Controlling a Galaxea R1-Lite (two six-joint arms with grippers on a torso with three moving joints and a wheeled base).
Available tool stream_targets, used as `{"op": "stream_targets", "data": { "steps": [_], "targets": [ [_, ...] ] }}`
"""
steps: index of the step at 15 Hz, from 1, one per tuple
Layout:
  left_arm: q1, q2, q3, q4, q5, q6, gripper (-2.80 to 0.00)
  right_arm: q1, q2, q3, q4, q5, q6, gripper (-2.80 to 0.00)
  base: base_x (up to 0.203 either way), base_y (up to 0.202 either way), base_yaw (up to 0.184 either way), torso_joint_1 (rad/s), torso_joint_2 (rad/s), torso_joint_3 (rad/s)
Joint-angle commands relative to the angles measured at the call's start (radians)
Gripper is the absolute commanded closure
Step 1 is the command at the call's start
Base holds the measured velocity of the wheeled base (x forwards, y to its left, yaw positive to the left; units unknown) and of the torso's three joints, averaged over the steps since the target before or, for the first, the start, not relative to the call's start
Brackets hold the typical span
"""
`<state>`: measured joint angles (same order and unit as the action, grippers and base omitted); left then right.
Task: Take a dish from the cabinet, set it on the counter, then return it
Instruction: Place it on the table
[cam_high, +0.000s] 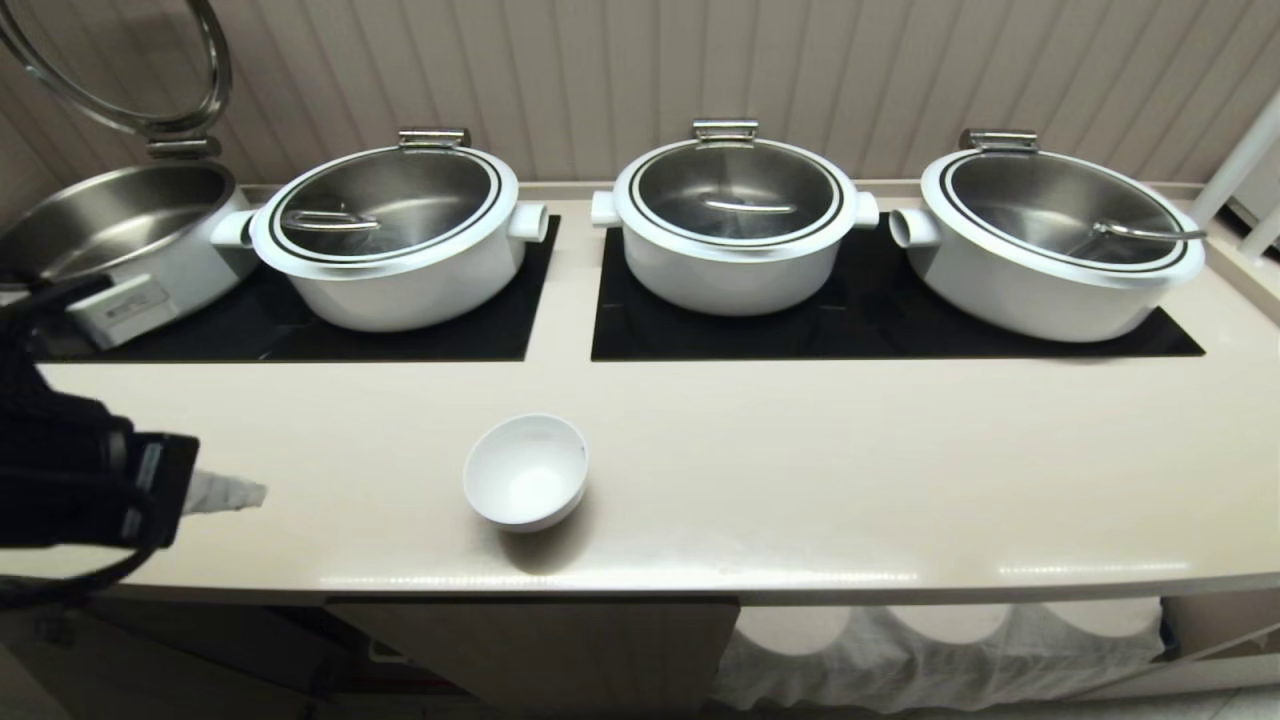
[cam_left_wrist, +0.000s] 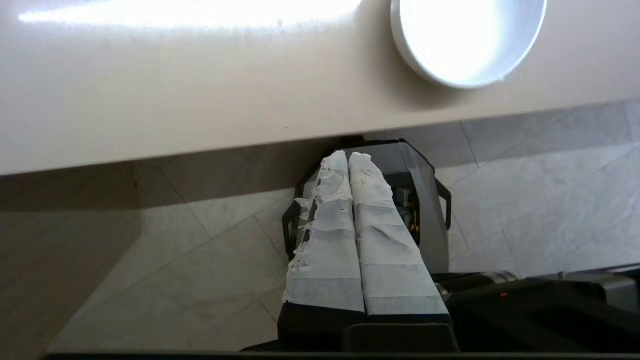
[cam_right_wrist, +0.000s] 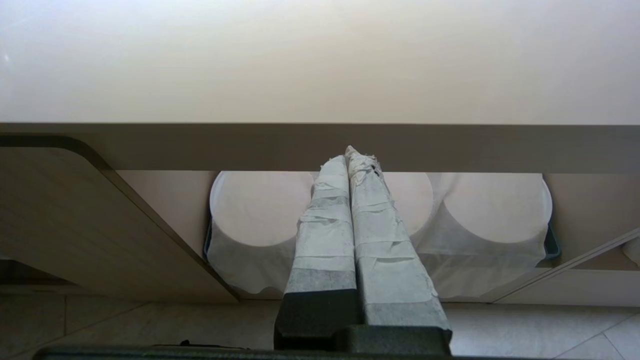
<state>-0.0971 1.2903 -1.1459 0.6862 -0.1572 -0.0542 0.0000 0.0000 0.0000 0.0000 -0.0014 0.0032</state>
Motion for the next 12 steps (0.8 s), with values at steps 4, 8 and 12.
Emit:
{"op": "stream_targets", "data": {
  "steps": [4,8,12],
  "targets": [
    [-0.165,0.389,-0.417,0.195,0.091,-0.181,0.0,0.0,0.0,0.0,0.0,0.0,0.0,0.0,0.0,0.0,0.0,0.0,0.0,0.0],
    [-0.221,0.526,-0.57,0.244,0.144,-0.204,0.0,0.001,0.0,0.0,0.0,0.0,0.0,0.0,0.0,0.0,0.0,0.0,0.0,0.0],
    [-0.229,0.559,-0.591,0.246,0.156,-0.209,0.0,0.0,0.0,0.0,0.0,0.0,0.001,0.0,0.0,0.0,0.0,0.0,0.0,0.0]
  ]
}}
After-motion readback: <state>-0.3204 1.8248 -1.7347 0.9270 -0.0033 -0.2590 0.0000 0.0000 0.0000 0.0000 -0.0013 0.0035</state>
